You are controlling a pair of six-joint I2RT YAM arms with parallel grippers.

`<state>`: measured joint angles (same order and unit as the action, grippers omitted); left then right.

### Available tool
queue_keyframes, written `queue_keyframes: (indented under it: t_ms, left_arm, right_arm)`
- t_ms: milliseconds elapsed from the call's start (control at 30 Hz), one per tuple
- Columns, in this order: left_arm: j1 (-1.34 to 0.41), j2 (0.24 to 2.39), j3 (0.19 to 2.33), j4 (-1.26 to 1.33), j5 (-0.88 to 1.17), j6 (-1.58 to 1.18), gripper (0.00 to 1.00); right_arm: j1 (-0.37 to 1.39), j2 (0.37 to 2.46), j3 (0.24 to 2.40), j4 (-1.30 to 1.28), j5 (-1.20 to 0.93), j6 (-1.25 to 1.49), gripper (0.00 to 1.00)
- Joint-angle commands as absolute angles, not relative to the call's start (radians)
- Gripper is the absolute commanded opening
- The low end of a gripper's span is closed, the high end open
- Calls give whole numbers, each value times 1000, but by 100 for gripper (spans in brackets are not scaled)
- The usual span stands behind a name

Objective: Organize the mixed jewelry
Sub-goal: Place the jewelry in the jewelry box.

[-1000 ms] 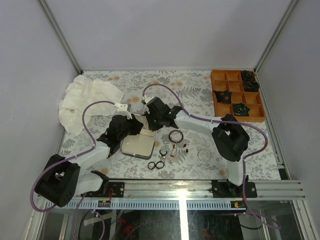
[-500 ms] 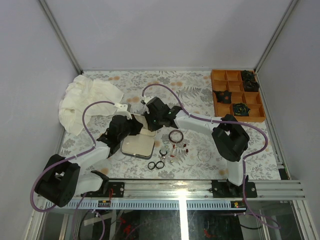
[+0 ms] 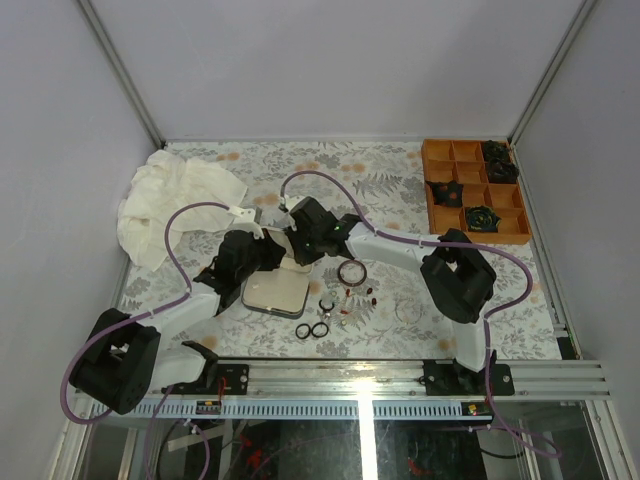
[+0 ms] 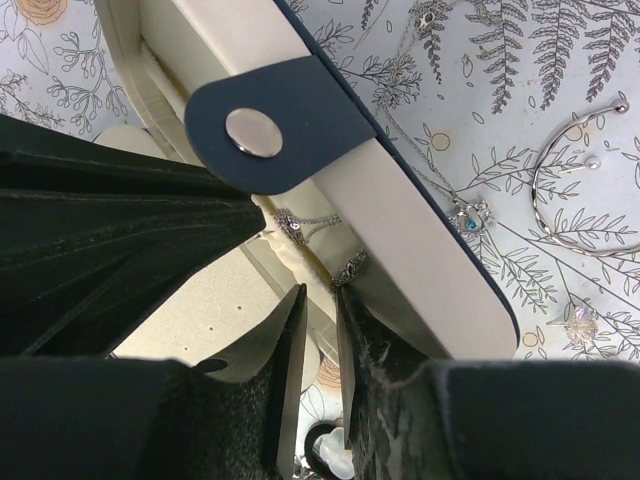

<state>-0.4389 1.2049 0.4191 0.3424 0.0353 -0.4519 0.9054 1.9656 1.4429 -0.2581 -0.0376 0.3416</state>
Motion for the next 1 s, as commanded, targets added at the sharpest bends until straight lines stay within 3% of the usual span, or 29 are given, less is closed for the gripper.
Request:
queue_keyframes:
  t_ms: [0,667,967]
  left_arm:
    - [-446,1191,417,355,11,-440,8]
    - [-446,1194,407,362,12,-452,8]
    - [-446,1180,396,358,15,-461,8]
  right_arm:
    - [931,1974,1477,-261,-42,324,25]
    - [951,1866,1395,-184,-145,278,19]
    - [951,1832,1389,-182,-123,281,28]
